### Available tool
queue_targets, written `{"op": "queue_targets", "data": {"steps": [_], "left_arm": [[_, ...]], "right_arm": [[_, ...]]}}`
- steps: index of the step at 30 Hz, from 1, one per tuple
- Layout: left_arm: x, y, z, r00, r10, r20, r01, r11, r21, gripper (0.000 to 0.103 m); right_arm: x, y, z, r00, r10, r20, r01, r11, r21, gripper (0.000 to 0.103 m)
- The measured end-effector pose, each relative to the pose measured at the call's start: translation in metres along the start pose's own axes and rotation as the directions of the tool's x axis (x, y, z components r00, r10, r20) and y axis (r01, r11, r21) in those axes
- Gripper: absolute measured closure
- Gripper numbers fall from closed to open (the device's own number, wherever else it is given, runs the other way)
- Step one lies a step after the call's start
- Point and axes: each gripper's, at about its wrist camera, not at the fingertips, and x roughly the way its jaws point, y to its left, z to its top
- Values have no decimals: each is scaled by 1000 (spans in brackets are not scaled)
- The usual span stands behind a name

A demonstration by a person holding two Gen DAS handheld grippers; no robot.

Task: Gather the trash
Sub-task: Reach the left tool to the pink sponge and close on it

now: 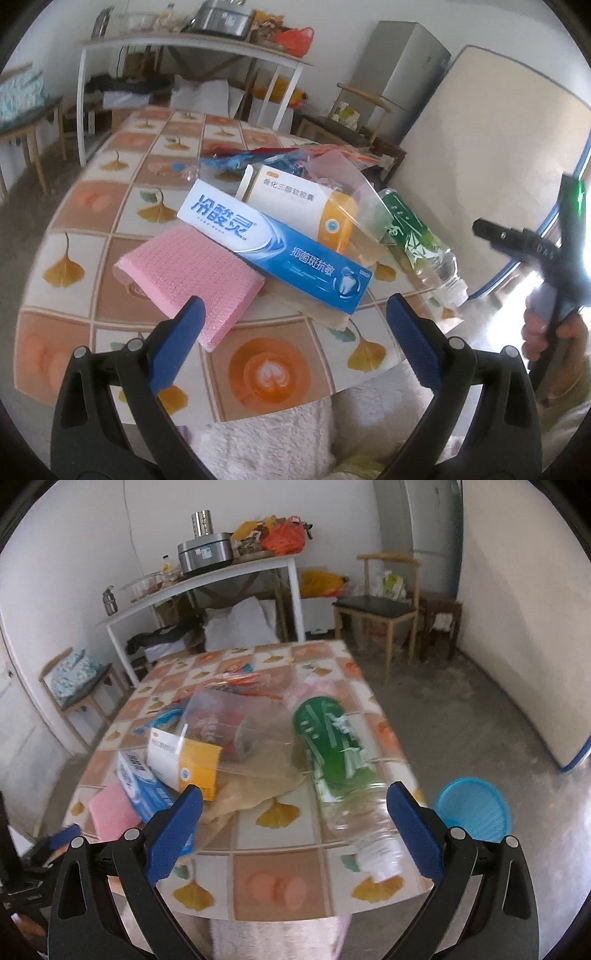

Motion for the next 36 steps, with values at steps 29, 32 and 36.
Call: {"op": "queue_targets", "data": {"steps": [29, 32, 36], "left_arm": [[18, 50, 29, 987, 56, -152, -43, 995, 88, 30], [19, 61, 20, 984, 34, -174, -37, 999, -14, 39], [26, 84, 14, 974, 17, -224, -59, 982, -179, 47]], "right_arm": [[47, 83, -4, 932, 334, -144, -346, 936, -70, 20], [47, 100, -8, 917, 364, -166, -383, 918, -100, 25], [37, 117, -13, 913, 372, -168, -397, 905, -151, 26]]}}
